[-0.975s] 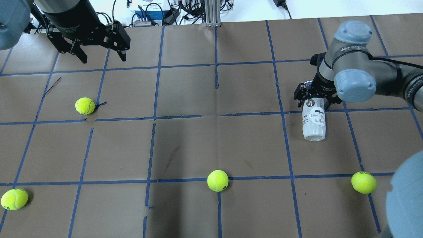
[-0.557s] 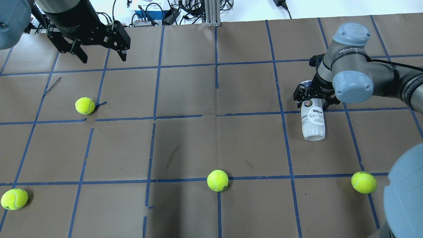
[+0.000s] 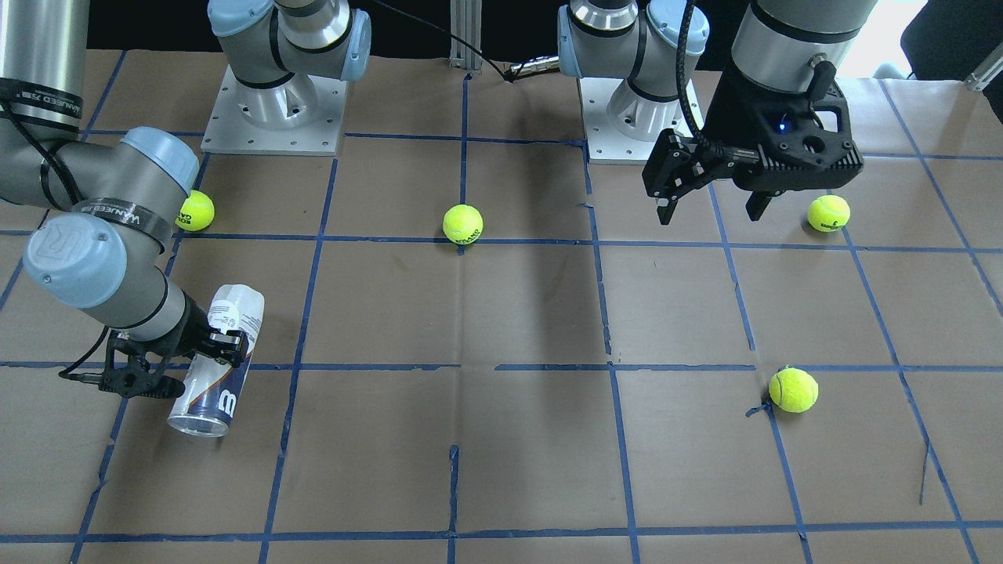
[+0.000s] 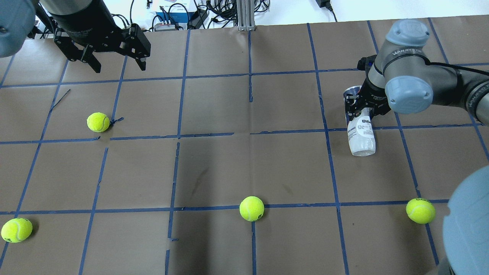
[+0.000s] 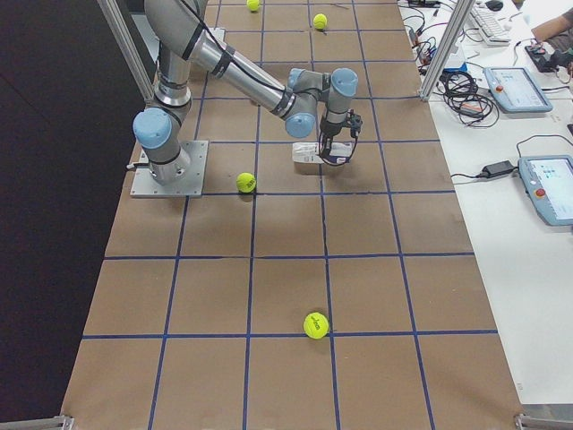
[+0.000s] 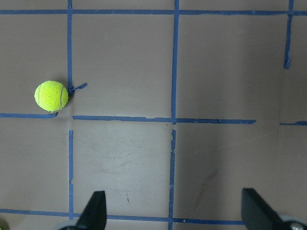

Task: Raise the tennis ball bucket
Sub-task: 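Carry the can with the right gripper toward the left arm and set it down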

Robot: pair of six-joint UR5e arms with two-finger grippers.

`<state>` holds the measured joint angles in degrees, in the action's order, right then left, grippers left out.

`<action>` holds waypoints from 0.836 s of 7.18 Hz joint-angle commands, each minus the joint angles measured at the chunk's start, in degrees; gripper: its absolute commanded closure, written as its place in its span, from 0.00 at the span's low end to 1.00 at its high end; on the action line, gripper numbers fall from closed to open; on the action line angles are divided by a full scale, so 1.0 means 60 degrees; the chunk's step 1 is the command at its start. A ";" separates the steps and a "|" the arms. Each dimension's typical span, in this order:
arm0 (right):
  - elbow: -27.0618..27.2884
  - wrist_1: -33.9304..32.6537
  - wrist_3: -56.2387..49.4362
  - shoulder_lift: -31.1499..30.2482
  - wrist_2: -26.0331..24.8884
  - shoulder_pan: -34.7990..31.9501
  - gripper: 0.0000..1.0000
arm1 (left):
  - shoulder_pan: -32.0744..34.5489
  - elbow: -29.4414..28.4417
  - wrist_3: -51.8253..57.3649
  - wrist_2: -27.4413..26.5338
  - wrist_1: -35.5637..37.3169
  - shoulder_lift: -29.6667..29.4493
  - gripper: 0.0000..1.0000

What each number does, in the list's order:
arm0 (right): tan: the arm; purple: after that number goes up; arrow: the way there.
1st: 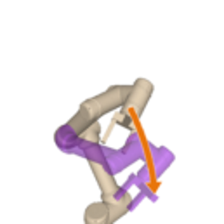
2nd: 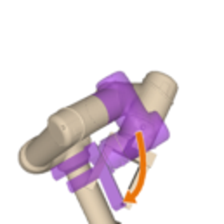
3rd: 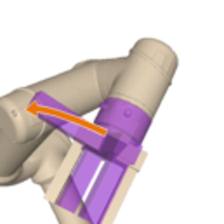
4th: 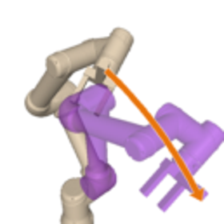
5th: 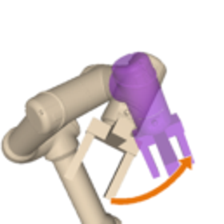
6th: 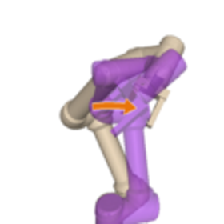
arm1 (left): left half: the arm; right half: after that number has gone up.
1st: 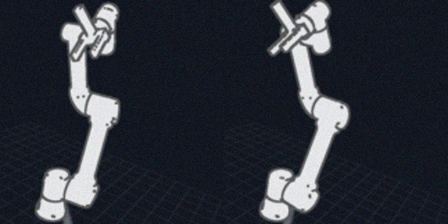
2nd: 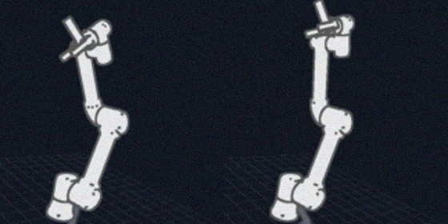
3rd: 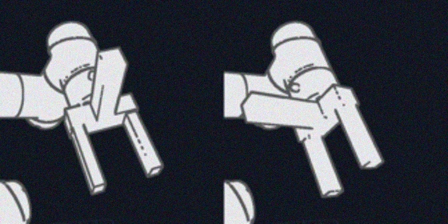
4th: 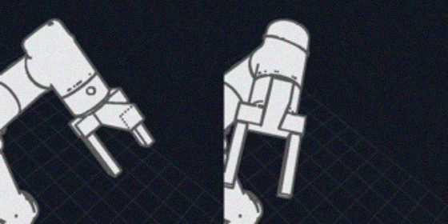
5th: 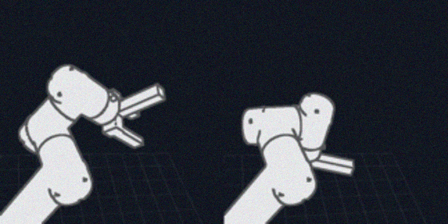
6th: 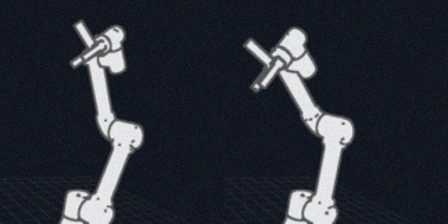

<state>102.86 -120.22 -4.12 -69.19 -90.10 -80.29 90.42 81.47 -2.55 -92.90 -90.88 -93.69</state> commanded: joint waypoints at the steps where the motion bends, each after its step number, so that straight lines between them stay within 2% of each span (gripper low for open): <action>1: -0.0762 0.0085 -0.0556 0.0003 0.0088 -0.0516 0.39 | 0.0002 0.0000 0.0000 0.0000 0.0000 0.0000 0.00; 3: -0.1349 0.0013 -0.0965 0.0047 0.0118 -0.1759 0.39 | -0.0012 0.0000 0.0000 -0.0015 0.0000 0.0000 0.00; 5: -0.1992 -0.0163 -0.2950 0.0324 0.0133 -0.3107 0.40 | 0.0002 0.0000 0.0000 0.0000 -0.0015 0.0000 0.00; 6: -0.2475 -0.0337 -0.4643 0.0717 0.0133 -0.3461 0.40 | 0.0002 0.0000 0.0000 0.0000 -0.0015 0.0000 0.00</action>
<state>91.23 -121.22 -21.40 -67.11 -89.32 -97.58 90.43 81.48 -2.55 -92.91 -90.96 -93.69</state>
